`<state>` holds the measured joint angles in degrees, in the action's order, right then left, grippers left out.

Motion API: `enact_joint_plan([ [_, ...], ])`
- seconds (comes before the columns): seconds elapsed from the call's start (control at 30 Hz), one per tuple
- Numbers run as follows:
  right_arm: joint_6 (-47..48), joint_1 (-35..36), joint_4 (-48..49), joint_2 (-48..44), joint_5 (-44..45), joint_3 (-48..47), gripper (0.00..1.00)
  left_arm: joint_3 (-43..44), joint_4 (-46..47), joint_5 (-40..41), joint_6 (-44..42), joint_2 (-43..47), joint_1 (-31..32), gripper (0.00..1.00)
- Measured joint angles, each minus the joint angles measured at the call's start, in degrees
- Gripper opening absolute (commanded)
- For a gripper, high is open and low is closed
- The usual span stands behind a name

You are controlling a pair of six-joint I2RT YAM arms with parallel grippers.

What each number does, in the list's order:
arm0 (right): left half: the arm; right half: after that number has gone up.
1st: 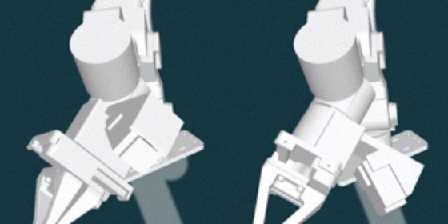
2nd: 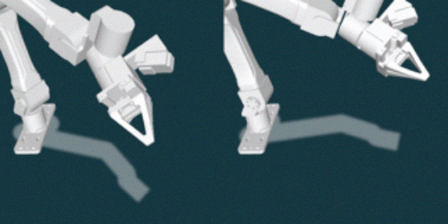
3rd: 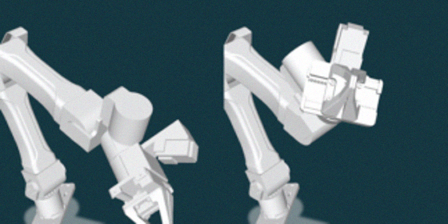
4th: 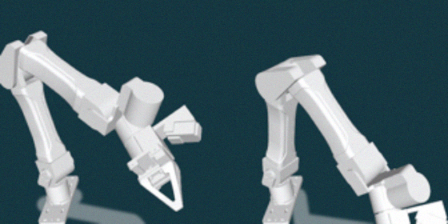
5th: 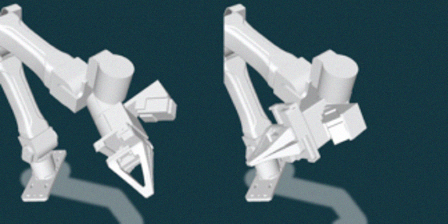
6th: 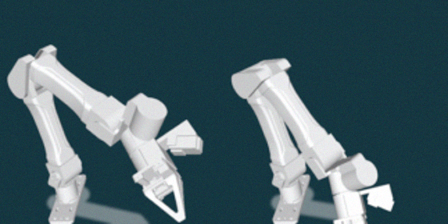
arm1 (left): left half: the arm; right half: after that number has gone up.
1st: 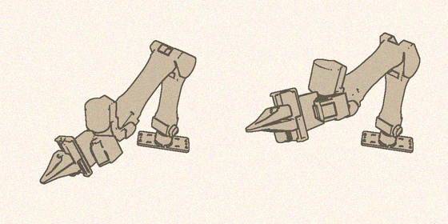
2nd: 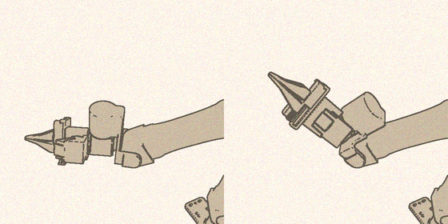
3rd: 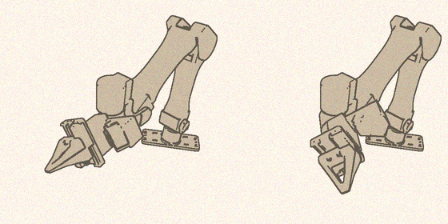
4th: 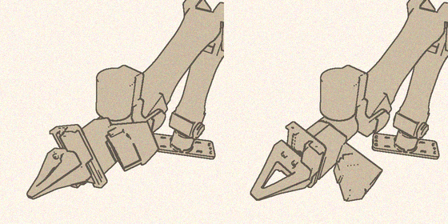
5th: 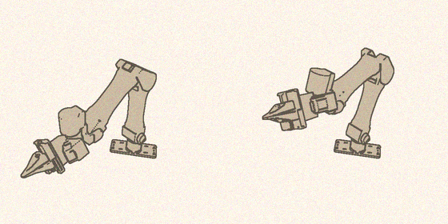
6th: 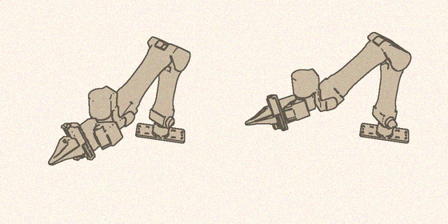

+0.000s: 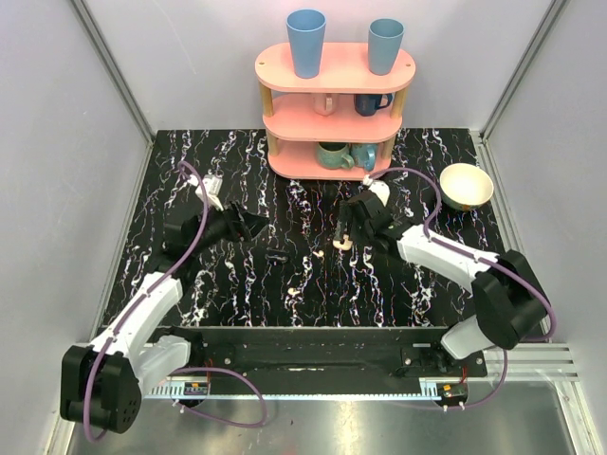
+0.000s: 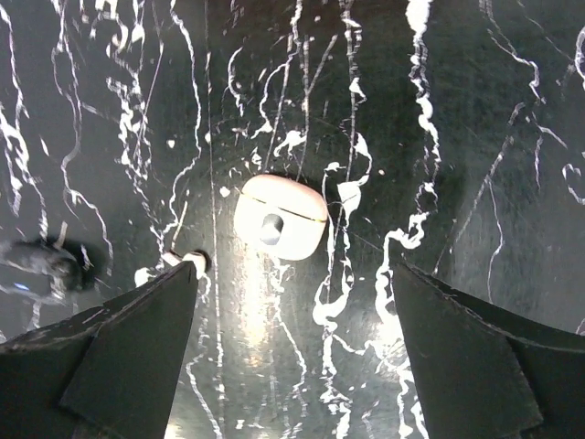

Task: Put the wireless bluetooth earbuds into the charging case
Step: Pick up the charging case from the center of the board.

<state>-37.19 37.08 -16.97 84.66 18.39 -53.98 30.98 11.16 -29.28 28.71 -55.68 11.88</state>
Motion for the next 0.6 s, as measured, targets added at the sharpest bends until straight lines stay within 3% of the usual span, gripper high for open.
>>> enact_joint_plan([
  [0.37,32.4,-0.6,6.8,1.4,-12.2,1.0,0.96,2.0,-2.8,-5.8,-1.8,1.7,0.4,0.76],
  [0.6,49.6,-1.3,12.3,-0.5,-19.6,8.3,0.96,2.0,-3.7,-5.9,-2.8,1.7,1.4,0.77],
])
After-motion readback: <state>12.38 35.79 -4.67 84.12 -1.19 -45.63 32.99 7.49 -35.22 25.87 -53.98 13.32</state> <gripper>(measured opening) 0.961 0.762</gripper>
